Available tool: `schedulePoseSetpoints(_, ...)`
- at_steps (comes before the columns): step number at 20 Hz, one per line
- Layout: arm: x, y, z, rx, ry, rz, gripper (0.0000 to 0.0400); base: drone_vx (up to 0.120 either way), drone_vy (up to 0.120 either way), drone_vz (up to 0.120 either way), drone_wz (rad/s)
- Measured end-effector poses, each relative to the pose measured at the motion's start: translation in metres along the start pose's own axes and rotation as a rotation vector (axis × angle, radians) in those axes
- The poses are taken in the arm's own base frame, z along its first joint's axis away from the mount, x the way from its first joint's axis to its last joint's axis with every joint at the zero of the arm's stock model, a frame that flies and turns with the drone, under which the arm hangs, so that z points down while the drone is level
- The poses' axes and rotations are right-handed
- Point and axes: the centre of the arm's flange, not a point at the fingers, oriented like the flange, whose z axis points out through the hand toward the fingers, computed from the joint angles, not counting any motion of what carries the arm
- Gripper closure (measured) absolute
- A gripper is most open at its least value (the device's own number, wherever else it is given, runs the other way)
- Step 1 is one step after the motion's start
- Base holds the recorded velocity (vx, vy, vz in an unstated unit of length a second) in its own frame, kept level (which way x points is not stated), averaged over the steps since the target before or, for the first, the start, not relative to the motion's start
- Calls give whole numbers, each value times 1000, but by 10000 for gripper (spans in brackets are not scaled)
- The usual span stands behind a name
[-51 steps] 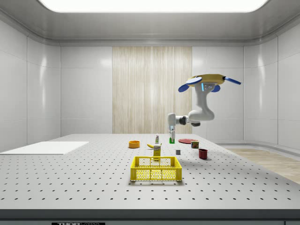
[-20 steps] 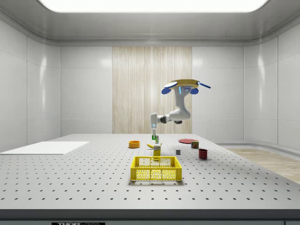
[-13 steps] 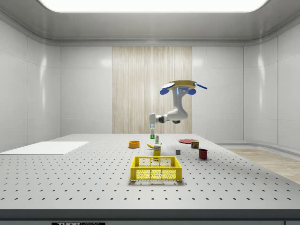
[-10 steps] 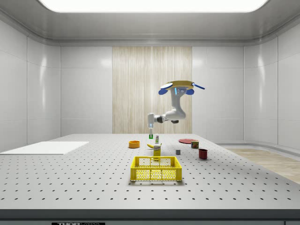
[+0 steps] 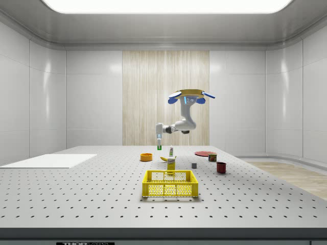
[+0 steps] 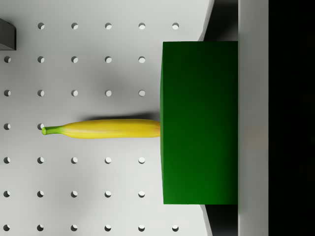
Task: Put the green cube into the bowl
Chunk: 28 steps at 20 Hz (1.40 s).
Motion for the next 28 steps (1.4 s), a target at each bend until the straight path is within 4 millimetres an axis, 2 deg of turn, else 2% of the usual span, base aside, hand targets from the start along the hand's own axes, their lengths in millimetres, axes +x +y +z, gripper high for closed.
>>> schedulePoseSetpoints(17,0,0,0,0,0,0,150,115,-120,0,0)
schedulePoseSetpoints(24,0,0,0,0,0,0,150,0,-114,0,0)
schedulePoseSetpoints(28,0,0,0,0,0,0,150,120,0,0,0)
